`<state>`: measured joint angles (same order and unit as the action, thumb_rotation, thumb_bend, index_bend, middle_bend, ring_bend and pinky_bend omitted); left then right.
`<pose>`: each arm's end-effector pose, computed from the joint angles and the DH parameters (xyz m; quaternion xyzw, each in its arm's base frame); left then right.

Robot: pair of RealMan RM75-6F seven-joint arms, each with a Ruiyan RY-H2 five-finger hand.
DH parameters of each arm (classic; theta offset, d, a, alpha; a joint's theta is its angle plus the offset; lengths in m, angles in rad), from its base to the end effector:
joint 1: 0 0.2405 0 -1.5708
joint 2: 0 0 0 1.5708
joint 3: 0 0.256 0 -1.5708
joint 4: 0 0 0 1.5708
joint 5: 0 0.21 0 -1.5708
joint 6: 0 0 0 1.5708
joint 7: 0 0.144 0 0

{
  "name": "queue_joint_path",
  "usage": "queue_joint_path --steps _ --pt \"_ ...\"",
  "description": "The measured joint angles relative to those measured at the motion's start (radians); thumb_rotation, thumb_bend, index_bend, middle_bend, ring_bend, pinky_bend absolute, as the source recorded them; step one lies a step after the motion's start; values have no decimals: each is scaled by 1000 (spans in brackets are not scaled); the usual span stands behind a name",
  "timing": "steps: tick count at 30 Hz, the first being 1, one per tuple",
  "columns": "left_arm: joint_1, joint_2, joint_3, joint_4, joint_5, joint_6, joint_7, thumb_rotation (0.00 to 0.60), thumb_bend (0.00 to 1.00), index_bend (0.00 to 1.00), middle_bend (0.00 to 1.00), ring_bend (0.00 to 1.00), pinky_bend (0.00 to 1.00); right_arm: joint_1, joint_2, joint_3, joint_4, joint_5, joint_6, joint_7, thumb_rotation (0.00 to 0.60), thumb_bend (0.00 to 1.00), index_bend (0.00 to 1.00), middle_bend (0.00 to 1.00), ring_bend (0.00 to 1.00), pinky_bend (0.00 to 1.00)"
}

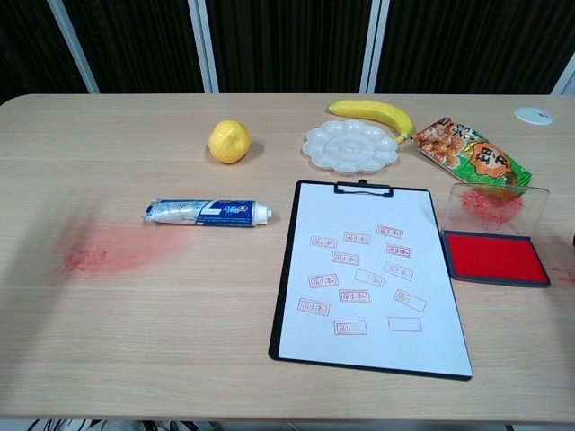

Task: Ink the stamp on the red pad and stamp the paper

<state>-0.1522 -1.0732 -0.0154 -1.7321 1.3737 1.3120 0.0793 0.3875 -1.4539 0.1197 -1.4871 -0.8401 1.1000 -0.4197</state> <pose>-0.3060 0.1889 0.1405 -0.6147 -0.4531 -0.3234 0.5588 -0.3145 -0.2653 0.0309 0.5914 -0.5220 0.2147 0.5759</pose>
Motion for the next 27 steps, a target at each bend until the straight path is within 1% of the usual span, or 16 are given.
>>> queue_joint_path --steps 8,12,19,20,22,24,26,27 --pt "0 1 1 0 3 0 -3 600 15 0 0 0 0 -6 12 1 -20 -19 11 9 600 283 404 304 431 655" --pt "0 2 2 0 7 0 -6 600 15 0 0 0 0 -11 25 -1 -41 -39 24 13 600 283 377 283 409 634" --pt "2 5 5 4 20 6 -14 600 15 0 0 0 0 -34 95 -19 -134 -151 81 33 600 246 294 211 322 562" --pt "3 5 5 4 22 7 -15 600 15 0 0 0 0 -38 105 -22 -146 -167 90 39 600 234 273 188 289 534" --pt "3 6 6 5 26 9 -16 600 15 0 0 0 0 -49 127 -29 -171 -204 108 54 600 206 211 128 198 446" --pt "3 6 8 7 31 10 -16 600 15 0 0 0 0 -59 147 -38 -190 -237 124 65 600 178 100 51 95 320" --pt "3 9 11 12 38 10 -11 600 15 0 0 0 0 -75 173 -54 -205 -288 151 74 600 159 19 7 25 239" --pt "3 10 13 13 40 9 -10 600 15 0 0 0 0 -83 184 -61 -209 -314 165 79 600 148 1 0 5 220"
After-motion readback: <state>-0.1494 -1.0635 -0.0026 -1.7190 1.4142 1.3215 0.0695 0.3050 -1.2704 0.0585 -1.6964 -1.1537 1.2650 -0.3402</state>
